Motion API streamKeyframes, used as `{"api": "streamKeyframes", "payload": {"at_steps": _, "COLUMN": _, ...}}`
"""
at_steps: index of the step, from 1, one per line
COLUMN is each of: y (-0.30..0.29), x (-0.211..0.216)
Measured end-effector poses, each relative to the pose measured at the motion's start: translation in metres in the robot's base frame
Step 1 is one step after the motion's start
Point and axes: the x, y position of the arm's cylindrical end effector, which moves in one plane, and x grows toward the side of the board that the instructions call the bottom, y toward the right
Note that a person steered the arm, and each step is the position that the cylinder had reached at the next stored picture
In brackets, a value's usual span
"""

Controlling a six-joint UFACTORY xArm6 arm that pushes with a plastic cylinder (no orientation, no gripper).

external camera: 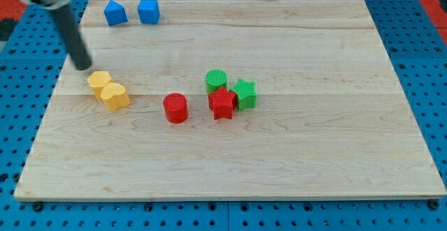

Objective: Put the yellow heart at the left side of the green circle

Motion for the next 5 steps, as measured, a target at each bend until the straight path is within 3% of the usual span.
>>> {"api": "streamKeyframes", "payload": {"at_steps": 1, "y": -0.003, "x": 0.059}}
{"api": "streamKeyframes", "payload": {"at_steps": 3, "y": 0.12, "x": 0.062}}
{"api": "streamKeyframes", "payload": {"at_steps": 4, "y": 0.127, "x": 0.06}}
{"api": "streamKeyframes", "payload": {"at_steps": 5, "y": 0.1, "x": 0.088}}
